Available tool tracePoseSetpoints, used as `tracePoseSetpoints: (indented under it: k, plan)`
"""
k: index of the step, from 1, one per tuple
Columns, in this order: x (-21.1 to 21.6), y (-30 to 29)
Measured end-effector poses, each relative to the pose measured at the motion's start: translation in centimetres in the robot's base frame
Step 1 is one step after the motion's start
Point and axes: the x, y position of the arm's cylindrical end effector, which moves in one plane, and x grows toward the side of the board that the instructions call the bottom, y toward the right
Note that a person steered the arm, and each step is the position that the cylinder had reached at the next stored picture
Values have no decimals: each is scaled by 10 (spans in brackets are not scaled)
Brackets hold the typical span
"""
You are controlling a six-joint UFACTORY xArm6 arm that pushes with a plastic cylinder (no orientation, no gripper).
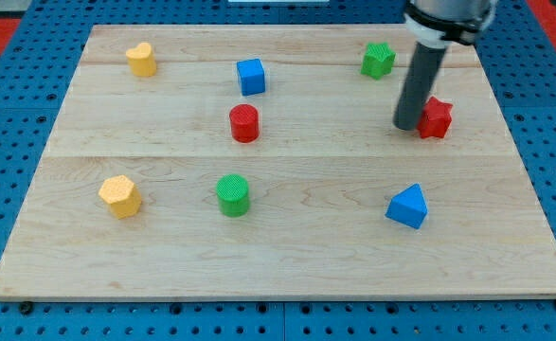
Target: Push the red circle towards the bottom side of the blue cube
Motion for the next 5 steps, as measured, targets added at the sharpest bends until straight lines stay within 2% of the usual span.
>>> tracePoseSetpoints:
  k: [1,2,3,4,5]
  plan:
    - [0,-93]
    - [22,-132]
    - [61,-116]
    - [32,-199]
    - [9,-203]
